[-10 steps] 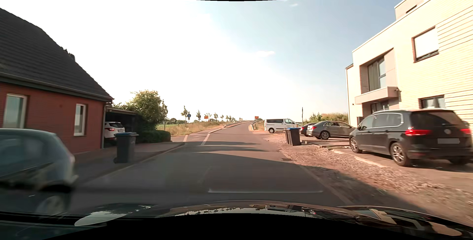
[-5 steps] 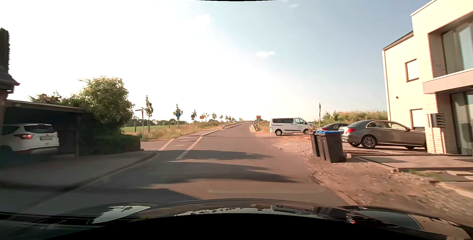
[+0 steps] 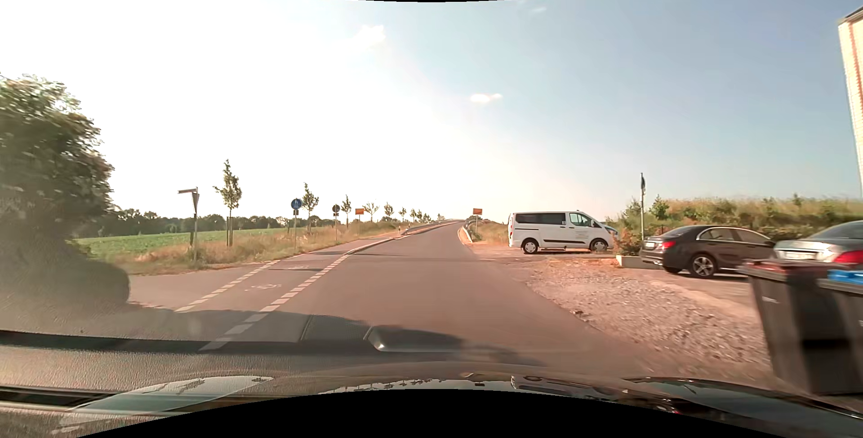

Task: Follow the waypoints while adhering to traffic rules and regulations

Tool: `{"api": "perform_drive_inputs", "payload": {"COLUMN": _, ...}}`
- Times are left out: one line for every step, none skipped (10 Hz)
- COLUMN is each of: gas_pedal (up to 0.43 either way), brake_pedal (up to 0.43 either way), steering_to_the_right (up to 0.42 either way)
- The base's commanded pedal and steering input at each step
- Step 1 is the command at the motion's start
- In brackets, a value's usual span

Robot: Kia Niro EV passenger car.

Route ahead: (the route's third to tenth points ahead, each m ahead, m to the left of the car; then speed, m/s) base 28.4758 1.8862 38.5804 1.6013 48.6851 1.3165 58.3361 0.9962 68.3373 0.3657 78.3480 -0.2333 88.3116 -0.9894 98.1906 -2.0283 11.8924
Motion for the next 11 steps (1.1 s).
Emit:
{"api": "perform_drive_inputs", "payload": {"gas_pedal": 0.209, "brake_pedal": 0.000, "steering_to_the_right": -0.002}}
{"api": "perform_drive_inputs", "payload": {"gas_pedal": 0.209, "brake_pedal": 0.000, "steering_to_the_right": -0.002}}
{"api": "perform_drive_inputs", "payload": {"gas_pedal": 0.209, "brake_pedal": 0.000, "steering_to_the_right": -0.002}}
{"api": "perform_drive_inputs", "payload": {"gas_pedal": 0.209, "brake_pedal": 0.000, "steering_to_the_right": -0.003}}
{"api": "perform_drive_inputs", "payload": {"gas_pedal": 0.209, "brake_pedal": 0.000, "steering_to_the_right": -0.003}}
{"api": "perform_drive_inputs", "payload": {"gas_pedal": 0.209, "brake_pedal": 0.000, "steering_to_the_right": -0.003}}
{"api": "perform_drive_inputs", "payload": {"gas_pedal": 0.209, "brake_pedal": 0.000, "steering_to_the_right": -0.002}}
{"api": "perform_drive_inputs", "payload": {"gas_pedal": 0.209, "brake_pedal": 0.000, "steering_to_the_right": -0.003}}
{"api": "perform_drive_inputs", "payload": {"gas_pedal": 0.209, "brake_pedal": 0.000, "steering_to_the_right": -0.003}}
{"api": "perform_drive_inputs", "payload": {"gas_pedal": 0.209, "brake_pedal": 0.000, "steering_to_the_right": -0.003}}
{"api": "perform_drive_inputs", "payload": {"gas_pedal": 0.209, "brake_pedal": 0.000, "steering_to_the_right": -0.003}}
